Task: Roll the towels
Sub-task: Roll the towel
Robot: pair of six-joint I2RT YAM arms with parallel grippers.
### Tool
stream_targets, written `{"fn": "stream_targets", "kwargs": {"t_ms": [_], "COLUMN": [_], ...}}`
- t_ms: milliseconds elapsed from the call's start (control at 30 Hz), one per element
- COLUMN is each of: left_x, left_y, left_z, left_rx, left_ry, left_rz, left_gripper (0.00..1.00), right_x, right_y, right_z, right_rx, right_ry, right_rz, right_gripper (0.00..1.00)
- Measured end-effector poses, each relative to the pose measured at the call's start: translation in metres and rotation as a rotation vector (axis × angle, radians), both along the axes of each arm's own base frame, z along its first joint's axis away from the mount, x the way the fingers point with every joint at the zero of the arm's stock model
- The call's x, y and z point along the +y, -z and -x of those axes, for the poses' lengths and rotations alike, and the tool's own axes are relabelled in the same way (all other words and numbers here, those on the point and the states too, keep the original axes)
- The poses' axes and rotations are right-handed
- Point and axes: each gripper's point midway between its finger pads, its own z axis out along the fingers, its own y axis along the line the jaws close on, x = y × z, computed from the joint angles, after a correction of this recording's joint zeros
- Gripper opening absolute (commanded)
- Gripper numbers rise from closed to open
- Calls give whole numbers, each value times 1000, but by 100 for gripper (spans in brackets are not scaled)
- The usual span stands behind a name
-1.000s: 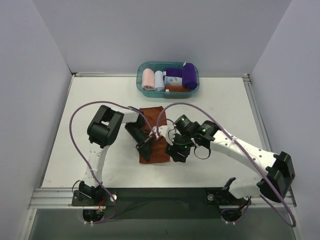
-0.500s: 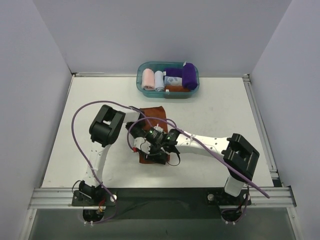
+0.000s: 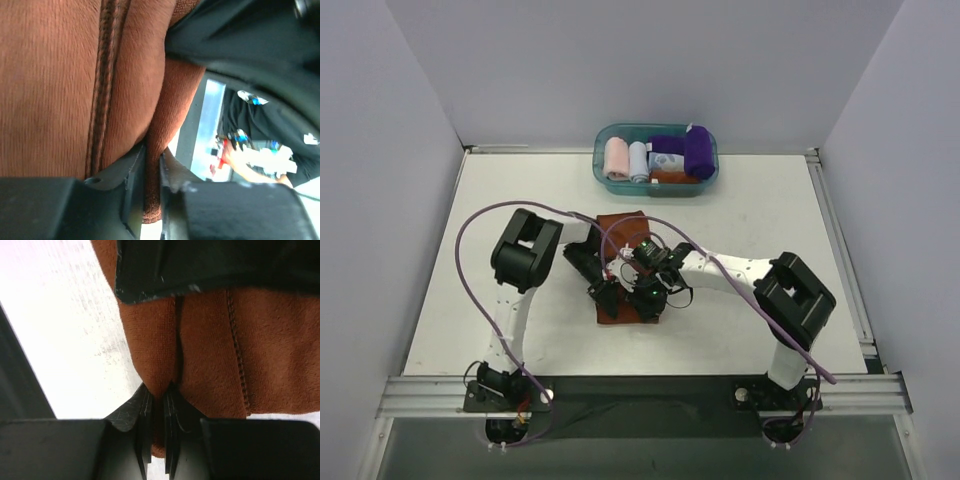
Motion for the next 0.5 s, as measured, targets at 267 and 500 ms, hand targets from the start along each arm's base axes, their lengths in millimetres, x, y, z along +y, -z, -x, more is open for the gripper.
{"fn": "stream_targets", "kwargs": {"t_ms": [267,500], "left_x": [28,83], "left_y": [-10,-16], "left_z": [-41,-84], "left_rx": [-68,-159], "left_ry": [-186,-387], "left_rz": [51,80], "left_gripper": [47,52], "right_x": [7,-3], "right_y": [-10,-15], "right_z": [8,35], "right_rx": [142,348], "right_ry": [36,85], "right_rz": [-90,-48], "right_gripper": [0,0]}}
